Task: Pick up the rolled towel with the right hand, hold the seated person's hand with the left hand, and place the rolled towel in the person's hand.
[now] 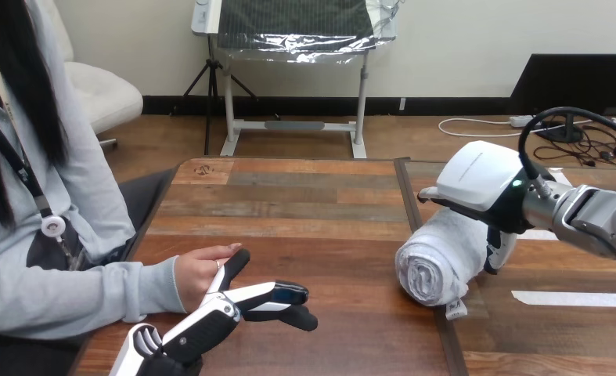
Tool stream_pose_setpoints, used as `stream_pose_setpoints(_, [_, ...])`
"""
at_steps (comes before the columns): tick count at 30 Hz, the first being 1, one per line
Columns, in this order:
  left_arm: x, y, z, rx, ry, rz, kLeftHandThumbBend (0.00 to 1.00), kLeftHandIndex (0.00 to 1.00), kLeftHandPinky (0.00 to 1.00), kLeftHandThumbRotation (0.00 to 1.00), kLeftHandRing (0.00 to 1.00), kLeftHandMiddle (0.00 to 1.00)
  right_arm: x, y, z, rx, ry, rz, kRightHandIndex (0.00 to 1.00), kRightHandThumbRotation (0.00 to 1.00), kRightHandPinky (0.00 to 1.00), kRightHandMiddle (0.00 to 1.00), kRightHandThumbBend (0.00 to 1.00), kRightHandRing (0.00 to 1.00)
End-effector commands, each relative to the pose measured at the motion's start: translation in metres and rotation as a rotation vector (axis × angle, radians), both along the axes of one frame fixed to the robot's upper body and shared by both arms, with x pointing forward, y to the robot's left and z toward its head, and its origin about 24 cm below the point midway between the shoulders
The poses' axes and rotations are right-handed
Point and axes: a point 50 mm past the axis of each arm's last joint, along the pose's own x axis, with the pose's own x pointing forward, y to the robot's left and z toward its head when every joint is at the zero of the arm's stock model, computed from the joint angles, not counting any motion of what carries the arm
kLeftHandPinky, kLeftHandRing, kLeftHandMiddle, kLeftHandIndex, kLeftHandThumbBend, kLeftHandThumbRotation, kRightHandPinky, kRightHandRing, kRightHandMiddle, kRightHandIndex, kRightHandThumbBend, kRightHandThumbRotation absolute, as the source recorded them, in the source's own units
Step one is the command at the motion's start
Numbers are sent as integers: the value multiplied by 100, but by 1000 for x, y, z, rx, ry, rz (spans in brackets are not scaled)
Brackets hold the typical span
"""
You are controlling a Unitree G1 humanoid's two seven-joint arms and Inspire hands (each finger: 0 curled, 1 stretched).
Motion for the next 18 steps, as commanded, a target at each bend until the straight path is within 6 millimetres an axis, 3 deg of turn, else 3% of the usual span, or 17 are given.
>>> stream_pose_setpoints(1, [5, -4, 7, -25, -68, 1, 82, 75, 99, 44, 69, 67, 9, 3, 17, 41, -66, -28, 91, 32, 82, 85, 100, 87])
stream_pose_setpoints(18, [-3, -1, 8, -43, -63, 22, 84, 75, 99, 43, 70, 66, 3, 7, -6, 43, -12, -63, 87, 31, 82, 86, 100, 87])
